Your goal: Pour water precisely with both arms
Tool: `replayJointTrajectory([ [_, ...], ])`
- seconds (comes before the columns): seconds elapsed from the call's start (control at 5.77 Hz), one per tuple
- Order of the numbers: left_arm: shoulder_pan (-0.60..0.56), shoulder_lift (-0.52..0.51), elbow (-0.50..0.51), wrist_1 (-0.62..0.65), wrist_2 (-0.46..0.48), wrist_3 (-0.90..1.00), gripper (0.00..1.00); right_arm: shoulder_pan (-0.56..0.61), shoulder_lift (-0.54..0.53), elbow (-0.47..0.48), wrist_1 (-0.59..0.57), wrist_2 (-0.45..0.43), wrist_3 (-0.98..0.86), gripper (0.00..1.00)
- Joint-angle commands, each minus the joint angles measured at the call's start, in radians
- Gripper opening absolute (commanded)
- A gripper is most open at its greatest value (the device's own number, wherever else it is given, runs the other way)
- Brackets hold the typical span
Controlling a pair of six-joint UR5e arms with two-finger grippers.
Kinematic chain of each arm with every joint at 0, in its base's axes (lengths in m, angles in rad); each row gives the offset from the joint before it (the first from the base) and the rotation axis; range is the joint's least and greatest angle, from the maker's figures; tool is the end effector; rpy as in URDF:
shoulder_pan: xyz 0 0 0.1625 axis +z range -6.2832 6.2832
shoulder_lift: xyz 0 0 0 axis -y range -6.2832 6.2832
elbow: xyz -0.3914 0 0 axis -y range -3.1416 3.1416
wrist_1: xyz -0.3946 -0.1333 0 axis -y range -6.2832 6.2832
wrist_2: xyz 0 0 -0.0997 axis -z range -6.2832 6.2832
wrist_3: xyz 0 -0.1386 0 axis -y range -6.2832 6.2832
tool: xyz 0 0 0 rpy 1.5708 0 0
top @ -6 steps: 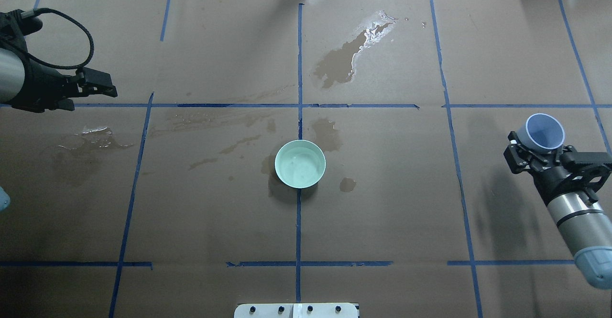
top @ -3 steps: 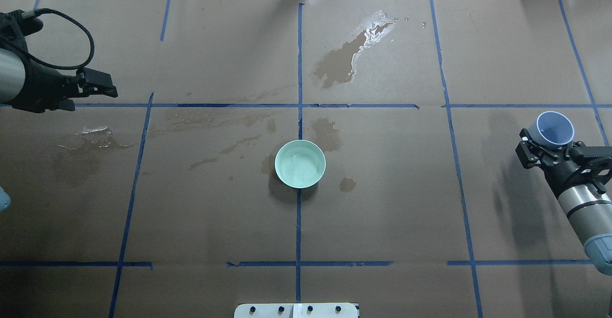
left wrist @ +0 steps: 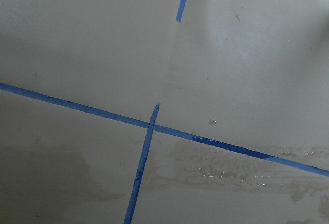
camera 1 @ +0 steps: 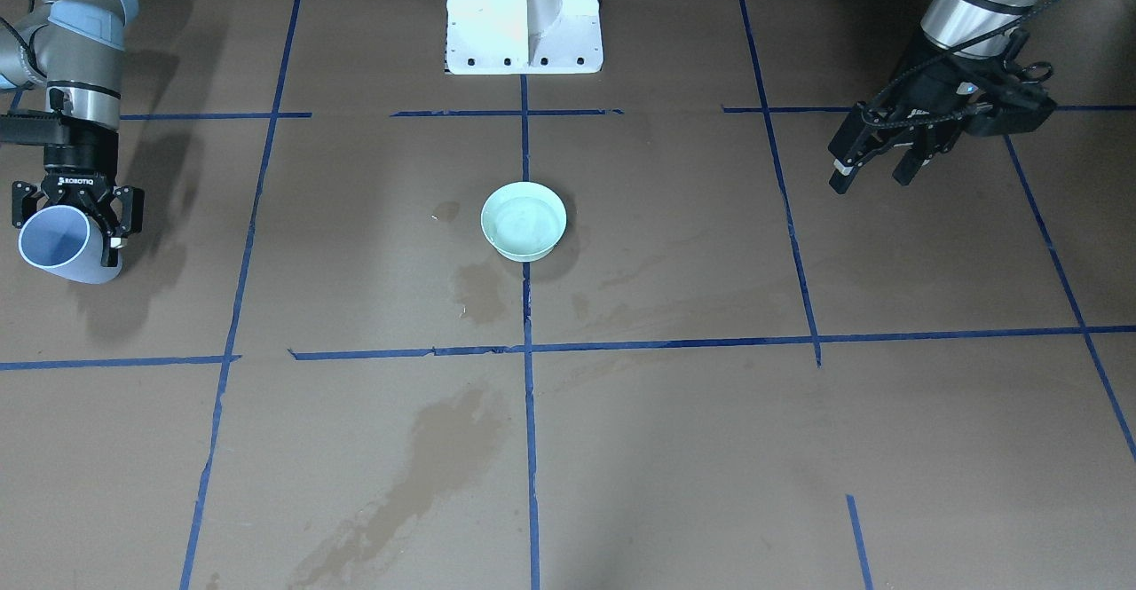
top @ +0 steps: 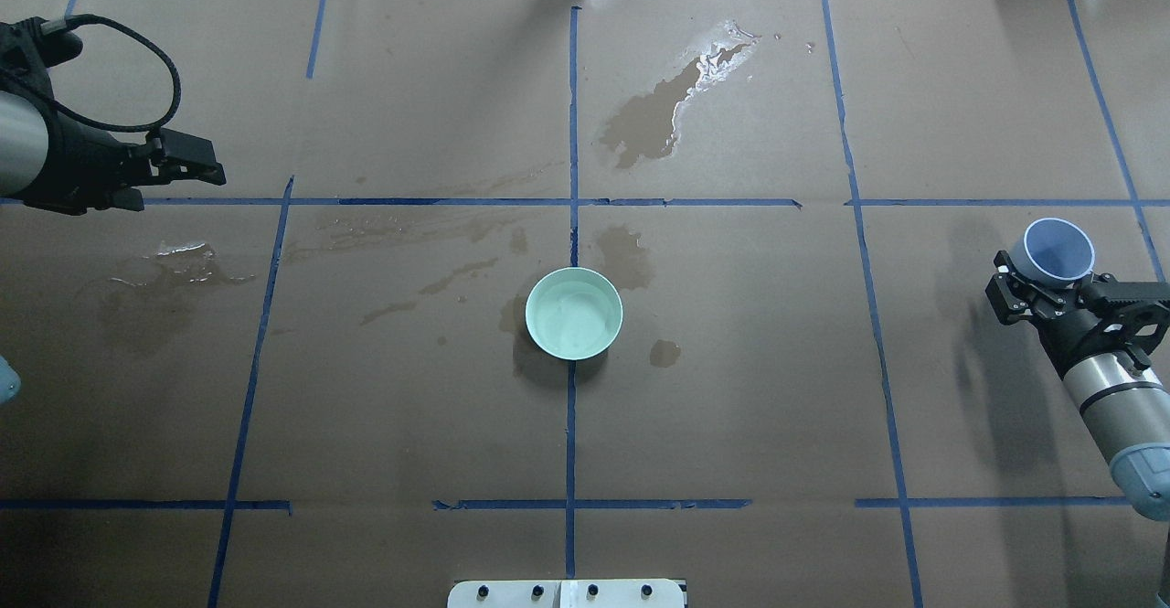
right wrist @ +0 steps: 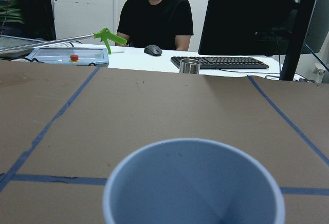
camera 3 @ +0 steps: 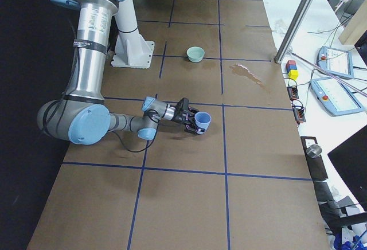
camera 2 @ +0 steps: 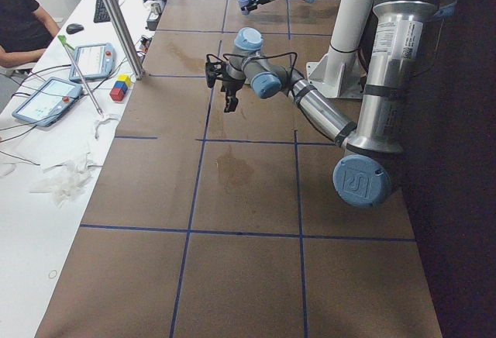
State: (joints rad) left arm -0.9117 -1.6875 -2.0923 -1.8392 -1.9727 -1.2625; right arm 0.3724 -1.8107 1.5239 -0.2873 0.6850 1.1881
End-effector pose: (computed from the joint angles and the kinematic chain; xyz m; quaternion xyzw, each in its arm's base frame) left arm 0.2586 -0.4630 0.3163 0.0988 0.4545 -0.1783 0.8671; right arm -0.2974 -0.3745 0.6182 0.5091 -0.2627 0.2008 0.7947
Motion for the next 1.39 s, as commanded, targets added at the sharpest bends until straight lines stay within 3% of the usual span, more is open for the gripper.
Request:
replayJointTrajectory([
  [0.0, 0.000, -0.003, 0.000, 0.000, 0.000, 0.000, 1.00, 0.013, 0.001, -0.014, 0.000, 0.002, 0.007, 0.02],
  [0.52, -0.001, 0.002, -0.009, 0.000, 0.000, 0.000, 1.00, 0.043, 0.016, -0.019, -0.001, 0.001, 0.045, 0.03],
  [1.04, -0.001, 0.002, -0.009, 0.000, 0.000, 0.000, 1.00, 0.051, 0.077, -0.087, 0.003, 0.001, 0.061, 0.03],
  [1.21, -0.001, 0.000, -0.009, 0.000, 0.000, 0.000, 1.00, 0.051, 0.070, -0.090, 0.038, 0.001, 0.061, 0.08],
])
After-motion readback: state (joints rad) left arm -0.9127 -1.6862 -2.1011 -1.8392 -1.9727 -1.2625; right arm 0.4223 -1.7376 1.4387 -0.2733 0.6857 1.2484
